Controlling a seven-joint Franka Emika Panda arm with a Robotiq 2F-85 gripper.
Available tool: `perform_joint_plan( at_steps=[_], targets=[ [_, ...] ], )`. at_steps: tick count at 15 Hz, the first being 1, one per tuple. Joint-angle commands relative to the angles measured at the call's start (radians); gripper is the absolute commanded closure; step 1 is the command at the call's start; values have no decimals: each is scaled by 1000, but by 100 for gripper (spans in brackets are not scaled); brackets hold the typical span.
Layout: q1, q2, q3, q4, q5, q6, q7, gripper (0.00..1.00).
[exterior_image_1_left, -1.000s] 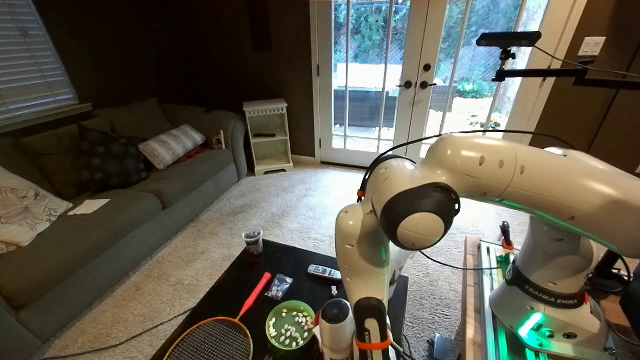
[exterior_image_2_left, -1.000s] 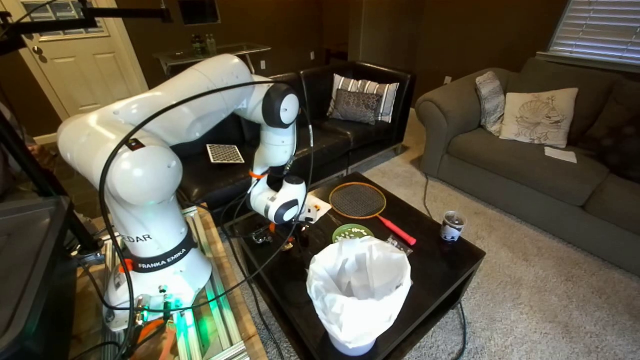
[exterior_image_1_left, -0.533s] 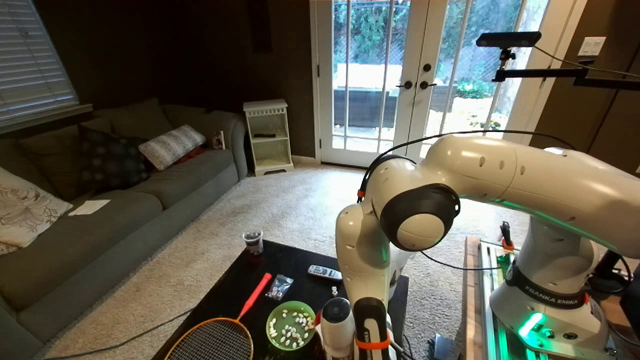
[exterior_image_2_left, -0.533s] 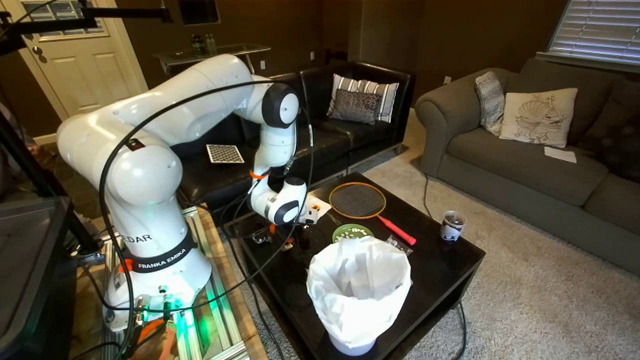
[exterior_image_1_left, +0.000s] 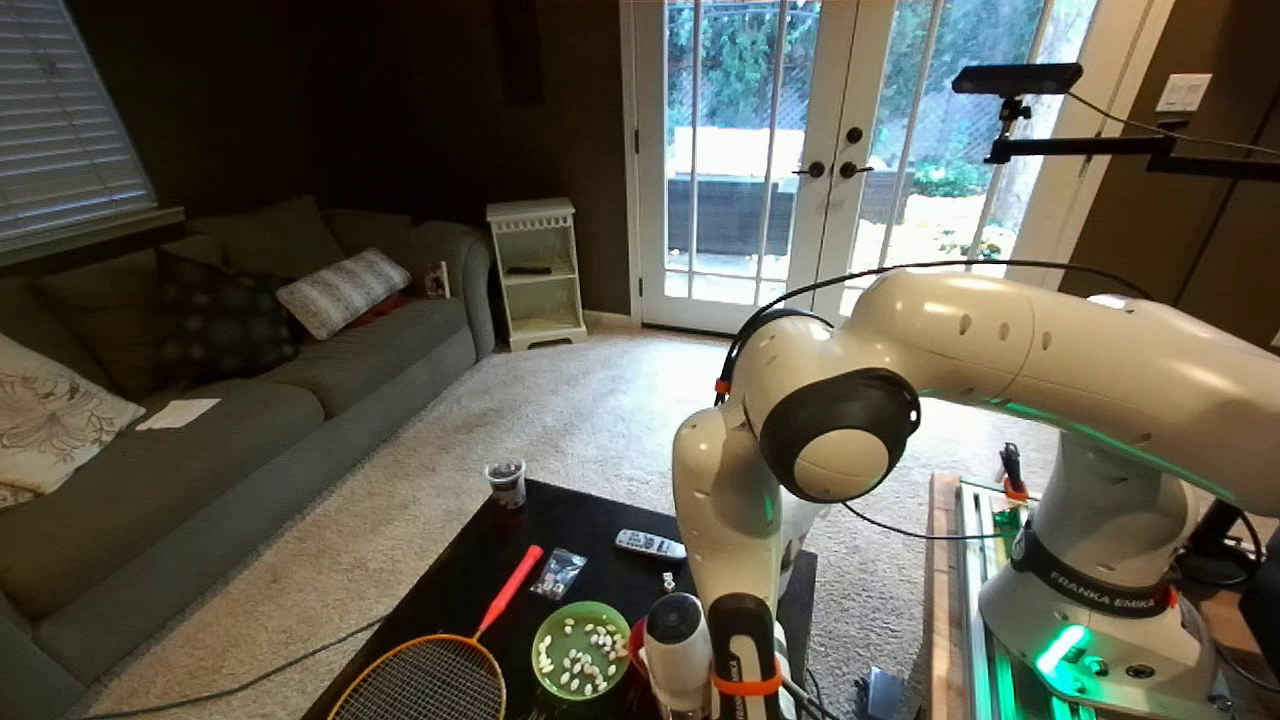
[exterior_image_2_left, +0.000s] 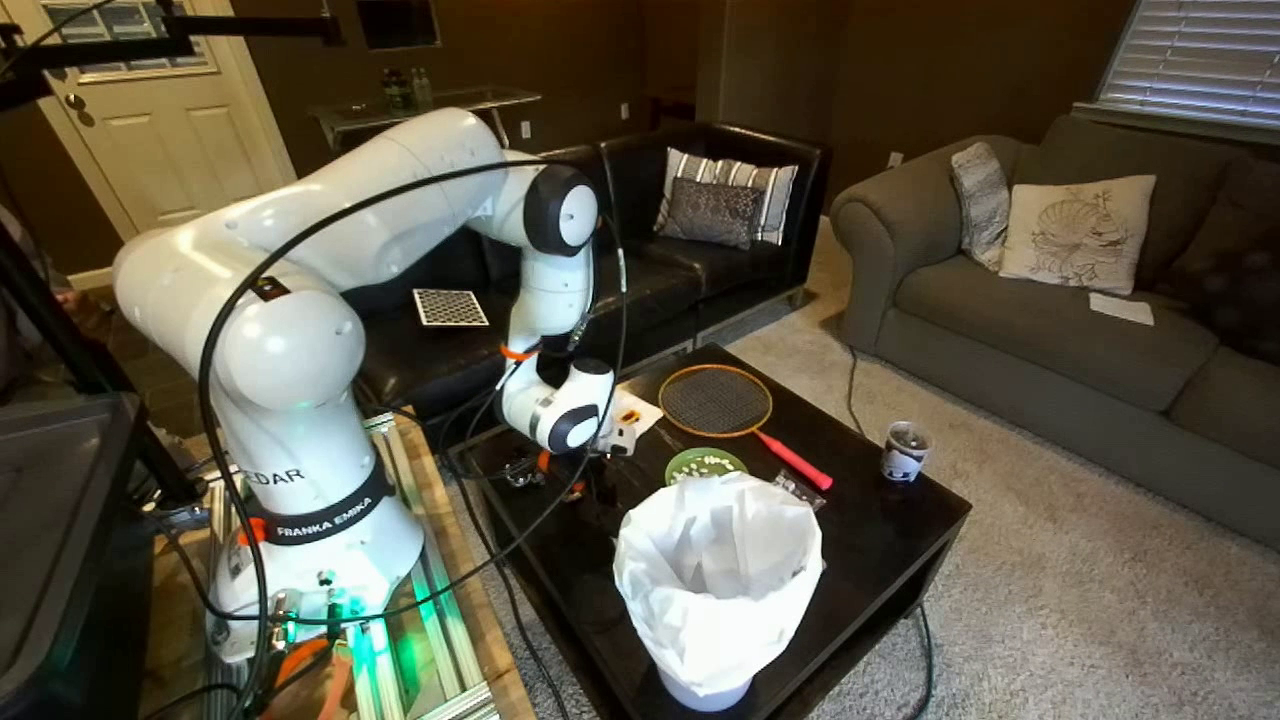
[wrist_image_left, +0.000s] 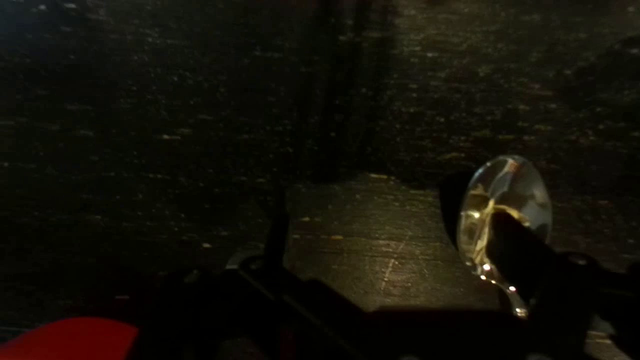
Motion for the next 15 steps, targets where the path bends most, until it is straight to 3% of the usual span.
perform_joint_plan(
  at_steps=[1,15],
  targets=[
    [33,-3,-28,-14,37,-48,36,0],
    [57,-58,-8,-34,19,47,23,0]
  ],
)
